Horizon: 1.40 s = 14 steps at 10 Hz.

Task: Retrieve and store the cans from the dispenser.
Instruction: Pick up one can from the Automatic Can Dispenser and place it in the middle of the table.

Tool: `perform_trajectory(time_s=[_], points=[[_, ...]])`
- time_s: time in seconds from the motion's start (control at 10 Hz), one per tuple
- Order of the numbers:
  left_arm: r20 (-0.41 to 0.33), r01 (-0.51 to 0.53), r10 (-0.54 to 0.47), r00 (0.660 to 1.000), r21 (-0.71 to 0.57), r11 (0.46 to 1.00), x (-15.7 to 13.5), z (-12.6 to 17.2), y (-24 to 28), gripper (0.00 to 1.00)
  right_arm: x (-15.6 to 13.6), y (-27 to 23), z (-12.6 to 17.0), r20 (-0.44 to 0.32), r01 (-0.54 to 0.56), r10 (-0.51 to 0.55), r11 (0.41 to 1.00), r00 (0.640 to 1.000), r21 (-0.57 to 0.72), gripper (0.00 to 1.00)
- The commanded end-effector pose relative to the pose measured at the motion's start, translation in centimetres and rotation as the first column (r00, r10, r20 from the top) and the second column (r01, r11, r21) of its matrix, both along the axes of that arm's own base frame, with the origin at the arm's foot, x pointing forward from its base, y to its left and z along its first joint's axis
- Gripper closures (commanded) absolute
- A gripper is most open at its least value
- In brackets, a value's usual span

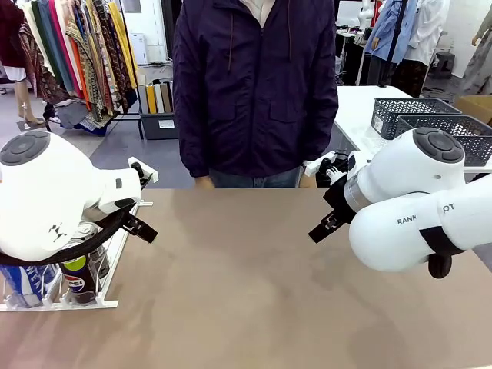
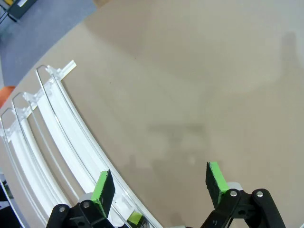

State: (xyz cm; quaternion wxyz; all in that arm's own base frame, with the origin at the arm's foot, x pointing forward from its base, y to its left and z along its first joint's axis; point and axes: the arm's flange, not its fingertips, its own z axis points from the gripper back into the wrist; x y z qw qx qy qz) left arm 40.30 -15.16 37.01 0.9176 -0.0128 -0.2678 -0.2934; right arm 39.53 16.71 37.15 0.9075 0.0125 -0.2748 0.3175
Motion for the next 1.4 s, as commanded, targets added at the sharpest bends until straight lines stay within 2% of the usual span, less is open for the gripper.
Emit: perform_trajectory(time_s=[0.0, 0.2, 0.3, 0.4, 0.5, 0.6, 0.7, 0.8, 0.9, 1.0, 1.1, 1.2, 1.3], points=[[0.001, 0.001, -0.001, 1.000, 0.000, 1.000, 0.0, 0.0, 0.0, 0.00, 0.0, 0.0, 0.0, 0.000, 0.000, 0.000, 1.000, 1.000, 0.000, 0.00], [0.000, 0.000, 0.000, 1.000, 0.000, 1.000, 0.0, 0.0, 0.0, 0.00, 0.0, 0.0, 0.0, 0.000, 0.000, 0.000, 1.000, 1.000, 0.000, 0.00], [-0.070, 0.055, -0.061, 0.996, -0.088, 0.995, -0.4, 0.9, 0.3, 0.00, -0.4, -0.1, 0.6, -0.085, -0.046, 0.049, 0.998, 0.995, 0.042, 0.00], [-0.219, 0.132, -0.158, 0.963, -0.128, 0.983, -0.9, 2.7, 0.4, 0.00, -0.9, -0.5, 2.4, -0.236, -0.101, 0.121, 0.990, 0.964, 0.097, 0.00], [-0.292, 0.237, -0.295, 0.910, -0.218, 0.947, -1.5, 5.4, 0.7, 0.00, -1.5, -1.5, 5.4, -0.301, -0.096, 0.152, 0.977, 0.942, 0.193, 0.00], [-0.328, 0.287, -0.418, 0.847, -0.381, 0.879, -2.5, 9.3, 1.5, 0.00, -2.7, -2.9, 8.9, -0.342, -0.095, 0.205, 0.945, 0.917, 0.314, 0.00], [-0.317, 0.304, -0.492, 0.811, -0.490, 0.817, -3.7, 13.1, 3.3, 0.00, -4.3, -5.2, 12.3, -0.343, -0.090, 0.244, 0.909, 0.907, 0.407, 0.00], [-0.238, 0.319, -0.559, 0.794, -0.620, 0.717, -5.0, 16.8, 6.7, 0.00, -6.4, -8.4, 15.5, -0.357, -0.056, 0.286, 0.843, 0.889, 0.535, 0.00], [-0.193, 0.297, -0.579, 0.792, -0.707, 0.642, -5.9, 18.9, 10.5, 0.00, -8.3, -12.3, 17.6, -0.358, 0.006, 0.287, 0.773, 0.889, 0.634, 0.00], [-0.152, 0.201, -0.509, 0.847, -0.794, 0.573, -6.0, 20.0, 15.5, 0.00, -10.1, -17.3, 18.7, -0.315, 0.094, 0.229, 0.655, 0.921, 0.750, 0.00], [-0.122, 0.080, -0.382, 0.916, -0.879, 0.471, -6.0, 19.9, 21.4, 0.00, -11.7, -23.0, 18.6, -0.267, 0.174, 0.120, 0.498, 0.956, 0.849, 0.00], [-0.125, -0.021, -0.254, 0.959, -0.927, 0.376, -6.2, 18.3, 27.0, 0.00, -13.0, -28.3, 17.3, -0.270, 0.260, -0.013, 0.329, 0.963, 0.908, 0.00], [-0.166, -0.120, -0.135, 0.977, -0.949, 0.293, -7.5, 16.3, 32.0, 0.00, -14.0, -33.3, 15.2, -0.339, 0.357, -0.150, 0.119, 0.929, 0.926, 0.00]])
